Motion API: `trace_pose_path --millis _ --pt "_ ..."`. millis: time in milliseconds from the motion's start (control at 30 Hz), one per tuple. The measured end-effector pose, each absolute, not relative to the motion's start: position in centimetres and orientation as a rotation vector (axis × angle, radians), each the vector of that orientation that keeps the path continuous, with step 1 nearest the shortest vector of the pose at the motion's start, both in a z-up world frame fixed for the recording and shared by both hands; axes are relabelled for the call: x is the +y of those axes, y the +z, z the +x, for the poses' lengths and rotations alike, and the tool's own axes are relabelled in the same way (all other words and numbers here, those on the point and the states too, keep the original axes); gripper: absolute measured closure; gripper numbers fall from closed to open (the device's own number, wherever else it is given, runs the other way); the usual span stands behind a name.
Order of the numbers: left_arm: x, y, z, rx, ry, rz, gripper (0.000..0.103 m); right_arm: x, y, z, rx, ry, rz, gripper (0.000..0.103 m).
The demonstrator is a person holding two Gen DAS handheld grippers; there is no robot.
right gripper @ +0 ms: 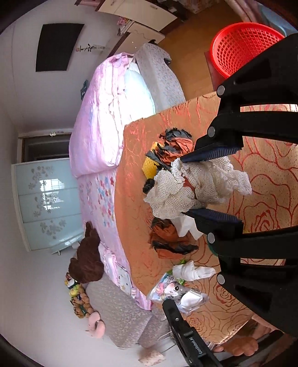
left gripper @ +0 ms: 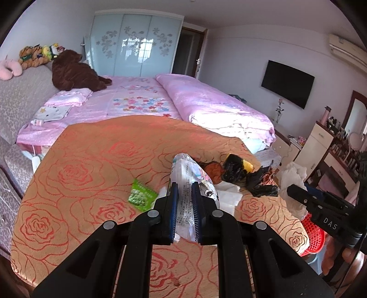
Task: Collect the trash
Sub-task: 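Grasp the white lace cloth on the bed with the right tool, then carry the wrapper and lace cloth with both tools over the red basket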
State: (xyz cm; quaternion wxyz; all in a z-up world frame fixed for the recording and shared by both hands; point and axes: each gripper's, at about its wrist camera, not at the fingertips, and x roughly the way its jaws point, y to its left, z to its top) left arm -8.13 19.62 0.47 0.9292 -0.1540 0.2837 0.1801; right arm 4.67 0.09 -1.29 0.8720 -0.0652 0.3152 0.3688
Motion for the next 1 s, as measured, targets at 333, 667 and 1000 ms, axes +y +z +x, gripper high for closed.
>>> trace_pose_path --millis 333,667,1000 --pt "17.4 1.2 -6.2 0.579 0.311 -0.252 0.091 -2.1 -0.1 5.2 0.627 0.706 -0.114 0.065" --pt "14.3 1.5 -3.6 0.589 0.24 -0.191 0.091 -5.5 0.9 6.2 0.605 0.61 -0.095 0.065" --pt "9.7 1.6 -0.1 0.601 0.117 -0.115 0.091 -10.1 0.5 7.8 0.617 0.488 -0.064 0.065"
